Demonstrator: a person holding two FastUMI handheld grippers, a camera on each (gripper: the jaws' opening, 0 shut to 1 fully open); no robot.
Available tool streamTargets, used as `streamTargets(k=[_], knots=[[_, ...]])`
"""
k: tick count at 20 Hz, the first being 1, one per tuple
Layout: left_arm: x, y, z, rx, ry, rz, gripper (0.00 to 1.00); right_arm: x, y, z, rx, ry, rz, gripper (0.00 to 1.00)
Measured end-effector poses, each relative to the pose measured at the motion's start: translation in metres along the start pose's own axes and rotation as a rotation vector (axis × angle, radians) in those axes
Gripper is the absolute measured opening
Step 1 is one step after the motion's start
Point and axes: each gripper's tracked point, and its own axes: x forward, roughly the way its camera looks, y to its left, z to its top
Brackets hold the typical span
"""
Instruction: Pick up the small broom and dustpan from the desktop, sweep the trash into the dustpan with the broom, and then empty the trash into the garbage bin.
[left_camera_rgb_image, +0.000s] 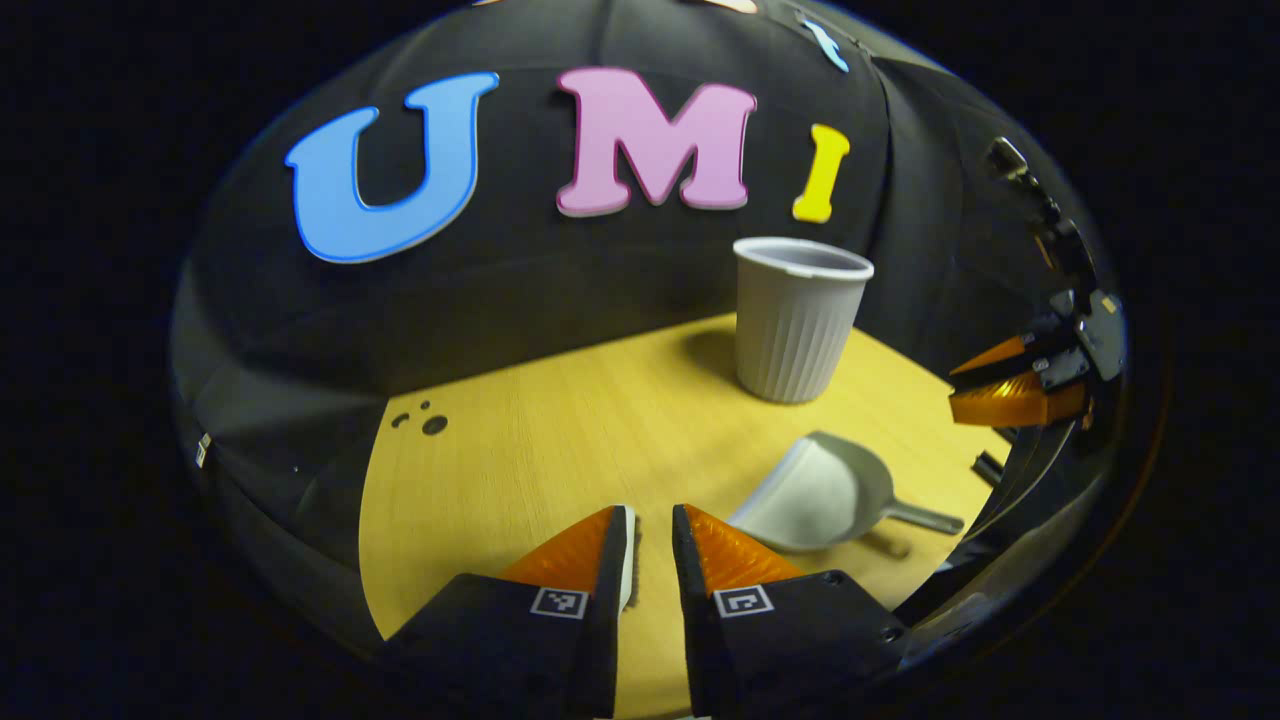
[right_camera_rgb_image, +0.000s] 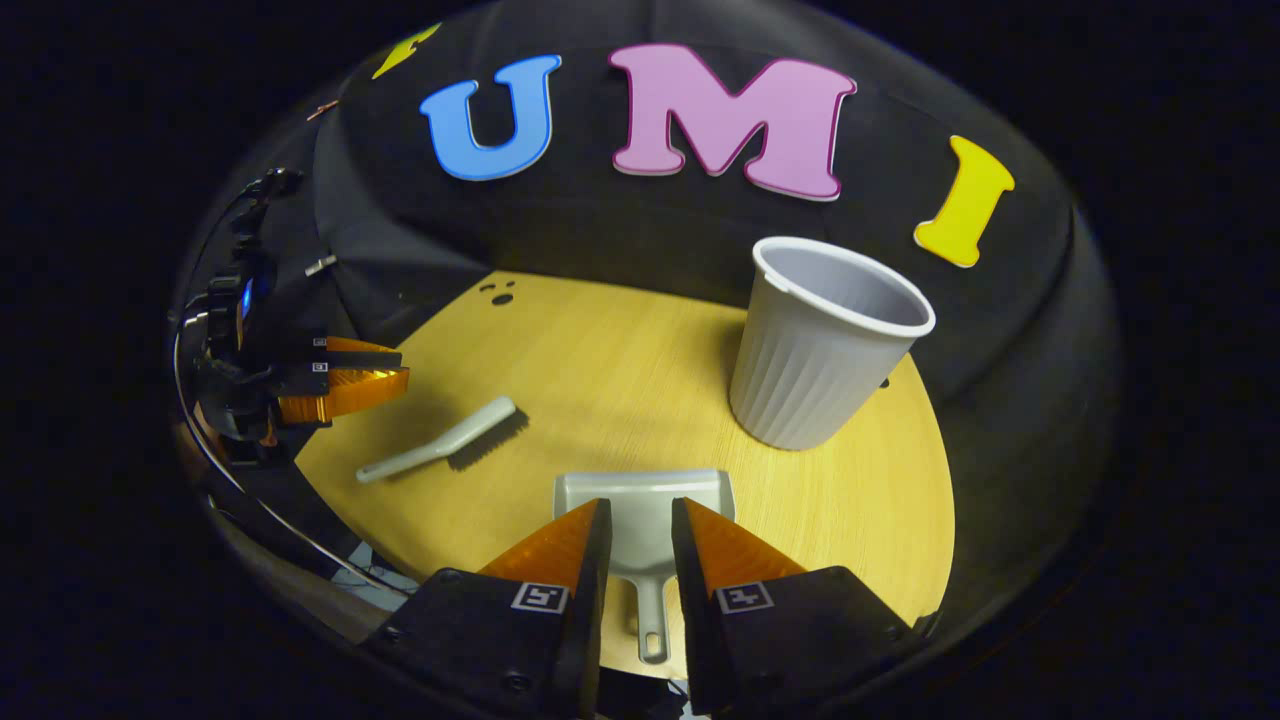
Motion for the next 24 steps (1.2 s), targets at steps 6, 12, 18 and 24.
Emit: streamTargets(k=[6,12,18,24], knots=[[-0.021,0.003,0.054,0.009,-0.201,0.067,0.32,-0.020,0.002,0.040,-0.010,-0.158,-0.068,0.37],[-0.014,-0.006,0.053,-0.021,-0.198,0.032,0.31,-0.017,0.001,0.063,0.024,-0.184,-0.090,0.34],[-0.010,-0.006,0.052,-0.054,-0.181,0.109,0.31,-0.011,-0.003,0.065,0.004,-0.181,-0.055,0.34],[-0.018,-0.003,0.061,-0.027,-0.195,0.231,0.31,-0.012,-0.016,0.062,-0.025,-0.207,0.023,0.34]])
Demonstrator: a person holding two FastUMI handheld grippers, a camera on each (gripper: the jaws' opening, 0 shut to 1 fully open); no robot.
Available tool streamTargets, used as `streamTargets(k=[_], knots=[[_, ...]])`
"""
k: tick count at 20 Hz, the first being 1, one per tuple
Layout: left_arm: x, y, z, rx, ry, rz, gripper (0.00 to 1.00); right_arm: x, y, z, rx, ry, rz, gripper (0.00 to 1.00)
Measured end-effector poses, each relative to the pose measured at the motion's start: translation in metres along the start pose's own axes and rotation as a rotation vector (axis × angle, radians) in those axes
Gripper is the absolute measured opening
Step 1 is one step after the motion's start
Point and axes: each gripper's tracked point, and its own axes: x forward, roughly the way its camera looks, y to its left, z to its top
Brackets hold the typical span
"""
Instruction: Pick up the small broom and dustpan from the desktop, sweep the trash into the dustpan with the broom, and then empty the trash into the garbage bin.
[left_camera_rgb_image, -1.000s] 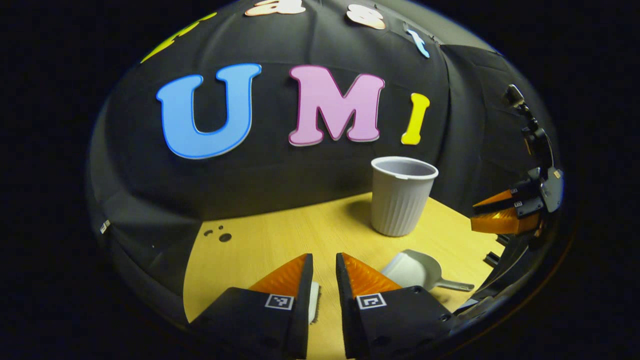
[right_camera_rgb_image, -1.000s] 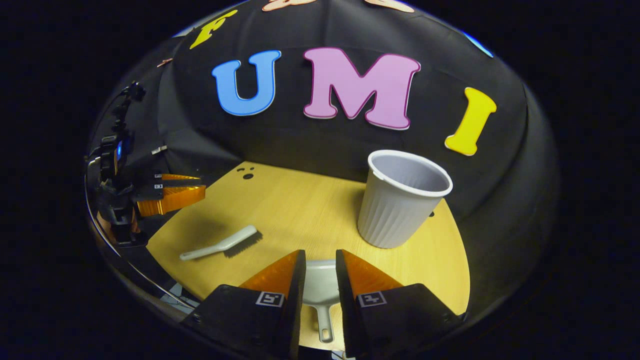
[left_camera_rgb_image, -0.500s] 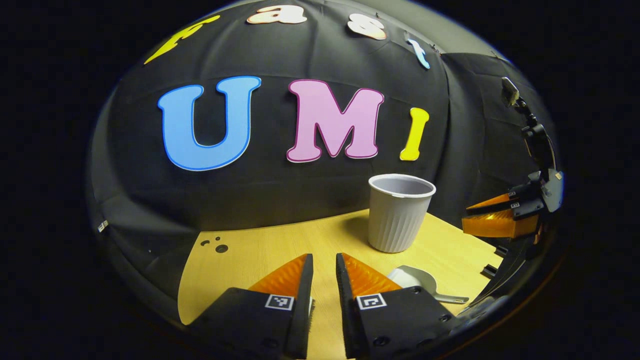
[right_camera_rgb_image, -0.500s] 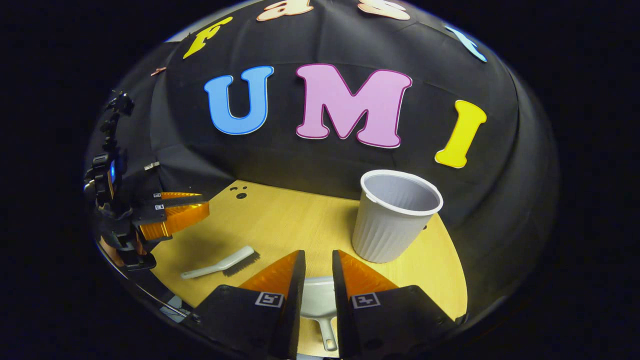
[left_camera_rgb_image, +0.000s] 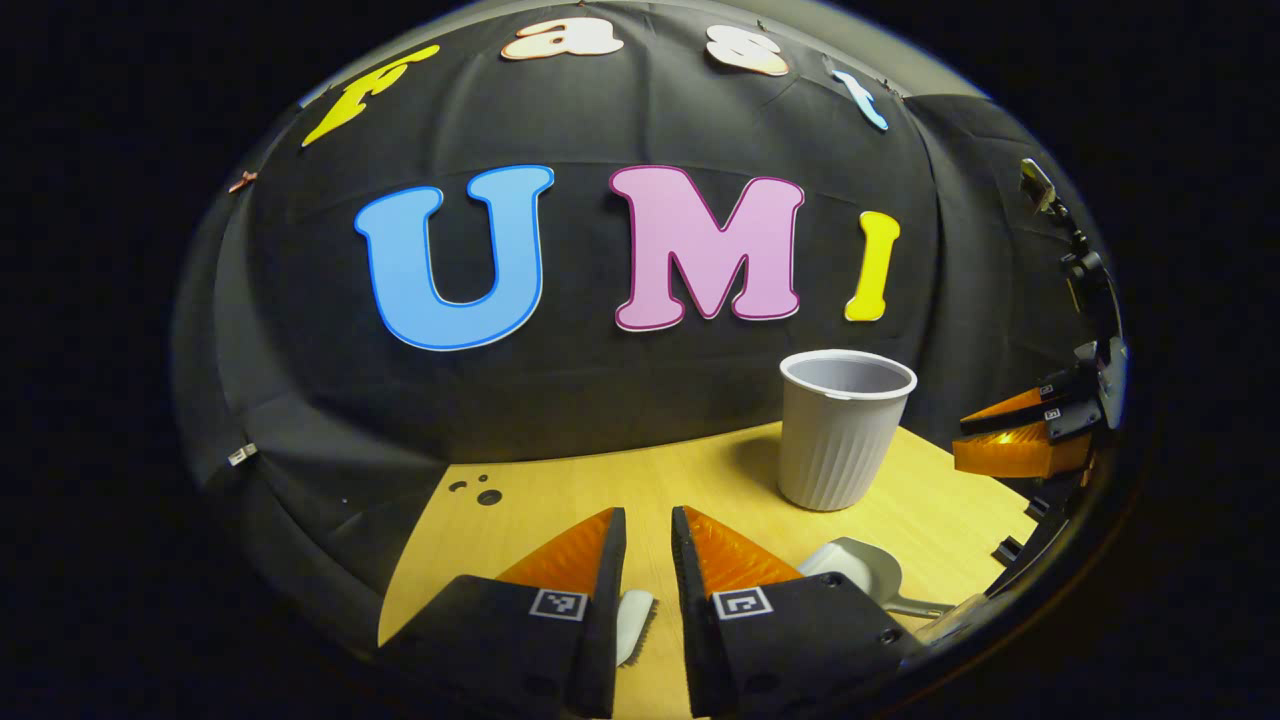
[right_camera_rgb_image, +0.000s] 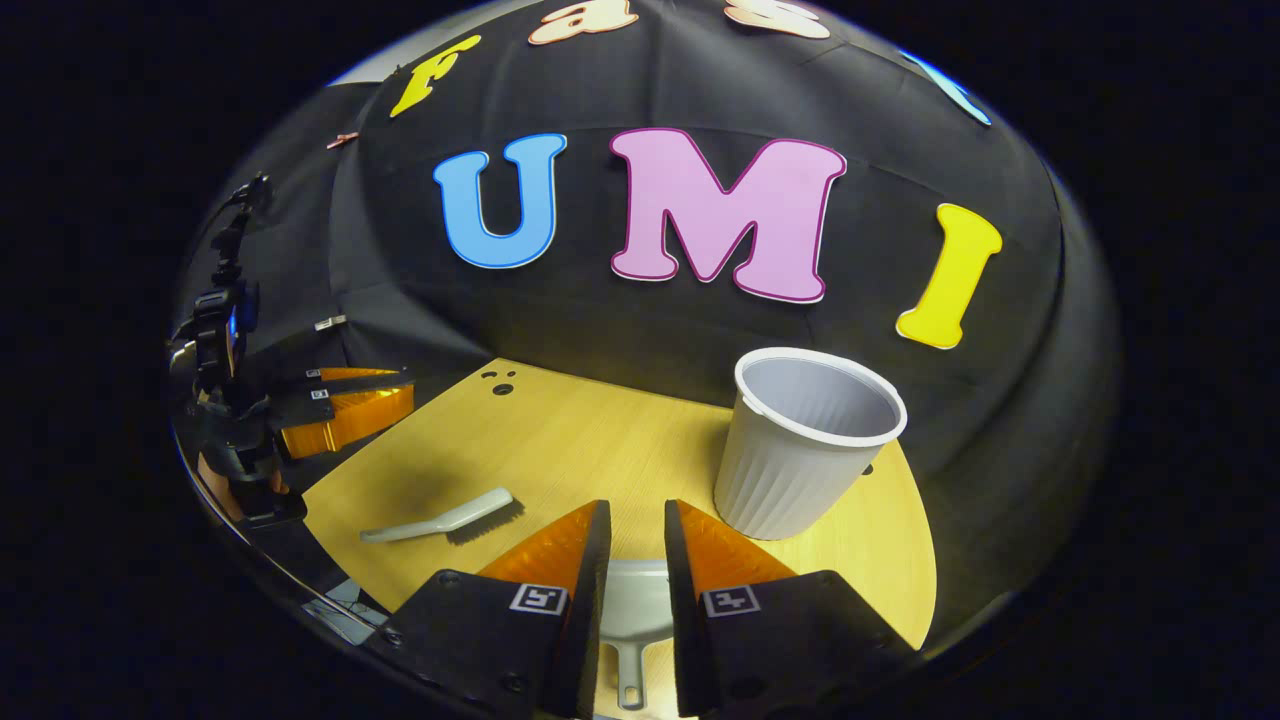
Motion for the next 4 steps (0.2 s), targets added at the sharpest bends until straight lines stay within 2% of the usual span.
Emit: streamTargets(k=[4], knots=[[-0.013,-0.018,0.002,-0.014,0.007,0.027,0.31,-0.001,-0.001,-0.012,0.022,0.011,0.046,0.35]])
